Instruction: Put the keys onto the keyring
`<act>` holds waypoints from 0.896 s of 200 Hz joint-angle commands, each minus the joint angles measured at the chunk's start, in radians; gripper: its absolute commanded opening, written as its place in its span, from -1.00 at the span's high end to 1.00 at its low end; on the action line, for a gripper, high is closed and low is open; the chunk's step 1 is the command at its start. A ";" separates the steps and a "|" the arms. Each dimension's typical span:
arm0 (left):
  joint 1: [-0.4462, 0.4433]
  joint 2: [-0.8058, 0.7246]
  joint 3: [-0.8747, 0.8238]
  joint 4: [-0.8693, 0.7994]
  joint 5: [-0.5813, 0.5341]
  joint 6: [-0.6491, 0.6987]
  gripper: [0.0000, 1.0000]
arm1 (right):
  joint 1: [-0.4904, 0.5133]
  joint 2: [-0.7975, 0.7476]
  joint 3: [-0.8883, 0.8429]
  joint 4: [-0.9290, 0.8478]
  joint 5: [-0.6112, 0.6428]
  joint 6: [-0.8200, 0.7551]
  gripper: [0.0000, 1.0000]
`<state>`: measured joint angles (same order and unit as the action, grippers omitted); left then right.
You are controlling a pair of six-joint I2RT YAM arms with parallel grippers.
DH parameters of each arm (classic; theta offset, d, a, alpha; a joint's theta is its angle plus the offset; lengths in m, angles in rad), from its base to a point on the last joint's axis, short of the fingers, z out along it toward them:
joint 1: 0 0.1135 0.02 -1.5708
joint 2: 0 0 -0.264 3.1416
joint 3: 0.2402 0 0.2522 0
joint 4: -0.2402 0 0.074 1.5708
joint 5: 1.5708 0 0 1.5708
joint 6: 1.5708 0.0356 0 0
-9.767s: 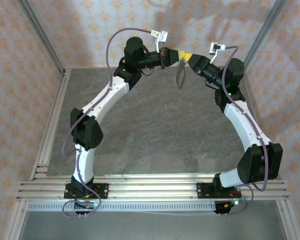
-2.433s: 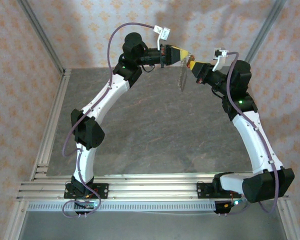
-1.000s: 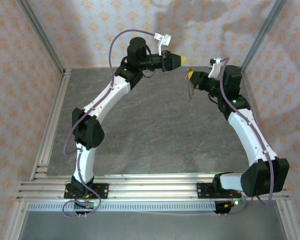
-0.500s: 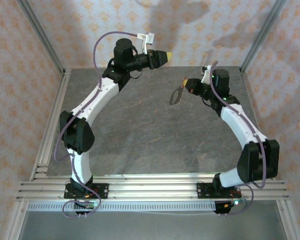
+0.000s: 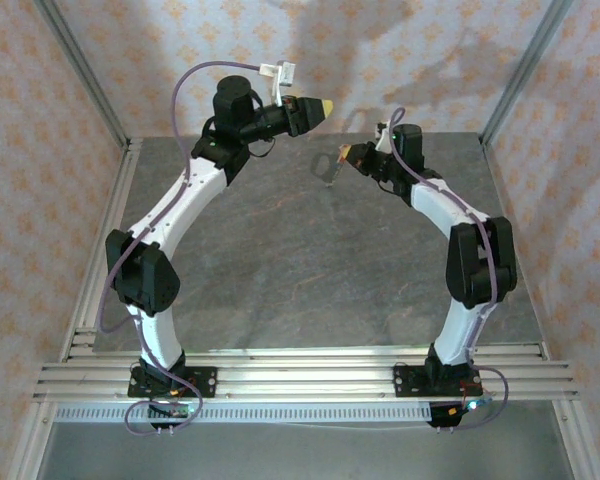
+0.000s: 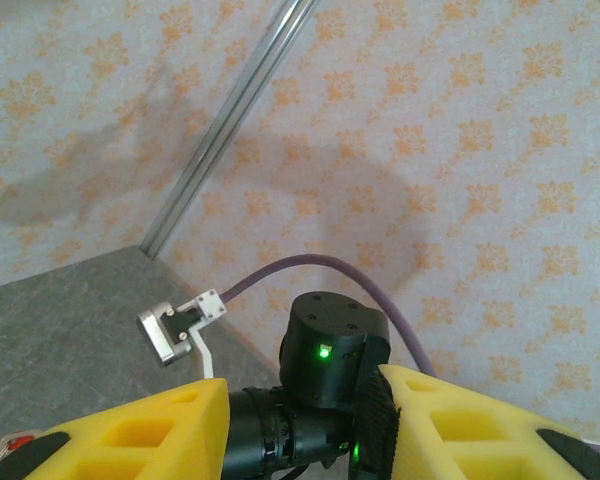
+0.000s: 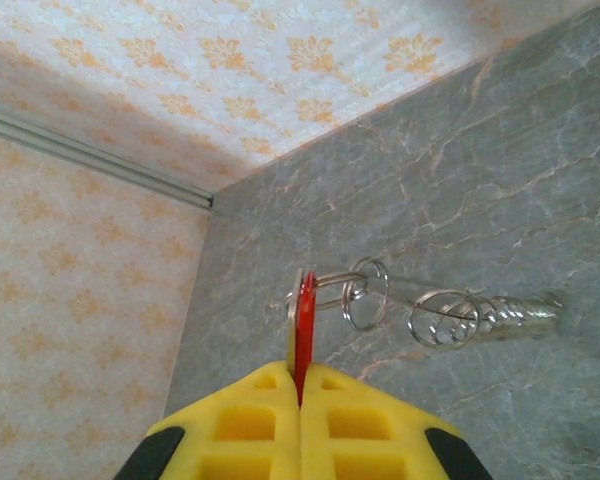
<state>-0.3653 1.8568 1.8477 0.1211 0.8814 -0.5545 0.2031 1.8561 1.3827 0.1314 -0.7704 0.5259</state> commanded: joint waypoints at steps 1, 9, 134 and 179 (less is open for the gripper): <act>0.009 -0.043 -0.012 0.003 -0.007 0.014 0.15 | 0.017 0.023 -0.019 0.112 -0.023 0.052 1.00; 0.009 -0.043 -0.015 0.007 -0.007 0.015 0.15 | 0.022 0.029 -0.054 0.137 -0.023 0.064 1.00; 0.002 -0.033 -0.050 0.071 -0.006 -0.039 0.15 | 0.184 -0.058 -0.483 0.281 0.033 0.106 1.00; -0.001 -0.032 -0.051 0.063 -0.001 -0.037 0.15 | 0.215 -0.064 -0.537 0.274 0.035 0.110 1.00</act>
<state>-0.3645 1.8561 1.8034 0.1459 0.8814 -0.5854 0.4026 1.8275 0.8680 0.3660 -0.7532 0.6319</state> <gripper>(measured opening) 0.425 0.043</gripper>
